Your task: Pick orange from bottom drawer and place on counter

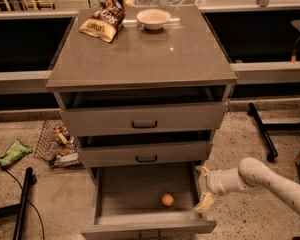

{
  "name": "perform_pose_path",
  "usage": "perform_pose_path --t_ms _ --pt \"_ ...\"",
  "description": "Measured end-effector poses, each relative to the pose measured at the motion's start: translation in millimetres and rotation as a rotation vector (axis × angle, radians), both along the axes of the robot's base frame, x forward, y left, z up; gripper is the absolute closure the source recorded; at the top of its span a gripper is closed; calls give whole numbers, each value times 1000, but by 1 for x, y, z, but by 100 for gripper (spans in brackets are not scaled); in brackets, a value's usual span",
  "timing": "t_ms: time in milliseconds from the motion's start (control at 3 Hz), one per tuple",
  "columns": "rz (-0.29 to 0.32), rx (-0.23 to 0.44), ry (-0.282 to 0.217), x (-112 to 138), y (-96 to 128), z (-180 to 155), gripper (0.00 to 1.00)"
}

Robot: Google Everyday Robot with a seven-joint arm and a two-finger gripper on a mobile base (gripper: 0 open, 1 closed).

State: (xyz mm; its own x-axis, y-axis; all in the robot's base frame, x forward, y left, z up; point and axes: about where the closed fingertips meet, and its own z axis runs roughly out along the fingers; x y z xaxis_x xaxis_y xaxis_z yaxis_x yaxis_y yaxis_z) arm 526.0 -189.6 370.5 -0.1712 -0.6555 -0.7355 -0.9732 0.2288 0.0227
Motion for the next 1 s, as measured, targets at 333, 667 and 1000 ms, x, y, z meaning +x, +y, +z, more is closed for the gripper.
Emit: perform_pose_path --t_ms 333,667,1000 --pt "-17 71 12 8 2 -45 0" --pt "-17 71 12 8 3 -45 0" --pt "-72 109 18 23 13 -69 0"
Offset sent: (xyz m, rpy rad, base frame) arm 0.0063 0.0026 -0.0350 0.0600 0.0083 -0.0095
